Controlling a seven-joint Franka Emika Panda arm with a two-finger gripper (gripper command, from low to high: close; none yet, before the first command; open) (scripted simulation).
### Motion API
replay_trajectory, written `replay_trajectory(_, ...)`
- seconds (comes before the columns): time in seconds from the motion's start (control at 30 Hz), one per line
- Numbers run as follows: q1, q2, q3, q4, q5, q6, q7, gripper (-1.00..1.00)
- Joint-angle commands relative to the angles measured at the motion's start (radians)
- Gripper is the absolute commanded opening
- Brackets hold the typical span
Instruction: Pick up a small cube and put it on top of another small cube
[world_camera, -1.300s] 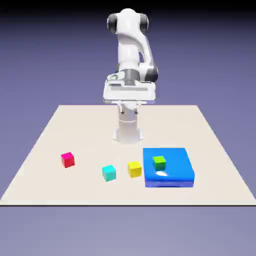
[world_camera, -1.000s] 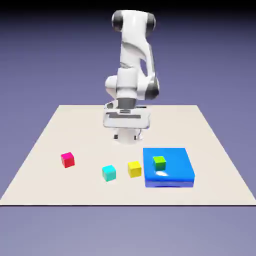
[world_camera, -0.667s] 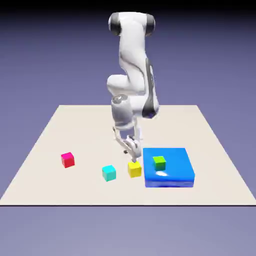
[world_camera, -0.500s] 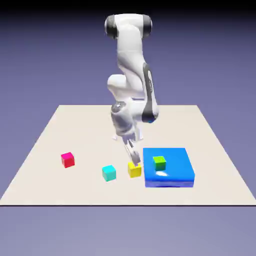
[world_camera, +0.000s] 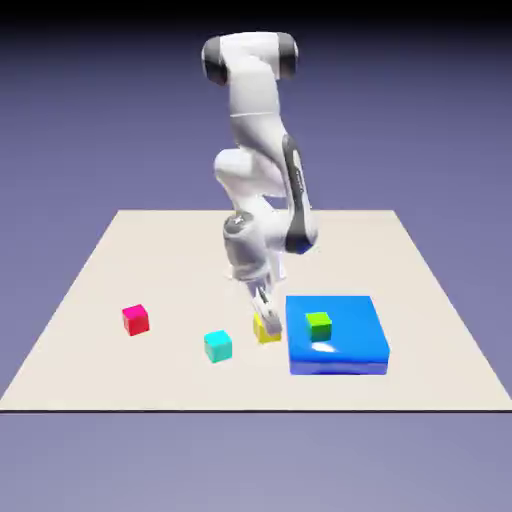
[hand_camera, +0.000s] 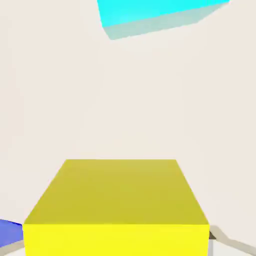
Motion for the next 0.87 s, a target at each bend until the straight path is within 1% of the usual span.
replay_trajectory(0.0, -0.008, -0.026, 0.008, -0.002, 0.009, -0.024, -0.004, -1.00)
replay_trajectory(0.03, -0.008, -0.026, 0.008, -0.002, 0.009, -0.024, -0.004, -1.00)
replay_trajectory(0.37, -0.327, -0.191, 0.040, 0.031, 0.146, -0.109, 0.431, -1.00)
replay_trajectory(0.43, -0.345, -0.200, 0.042, 0.033, 0.154, -0.114, 0.454, -1.00)
replay_trajectory(0.73, -0.272, 0.121, -0.003, 0.048, 0.093, 0.194, 0.472, -1.00)
replay_trajectory(0.77, -0.272, 0.121, -0.003, 0.048, 0.093, 0.194, 0.472, 1.00)
replay_trajectory(0.83, -0.280, 0.085, 0.002, 0.046, 0.100, 0.159, 0.470, 1.00)
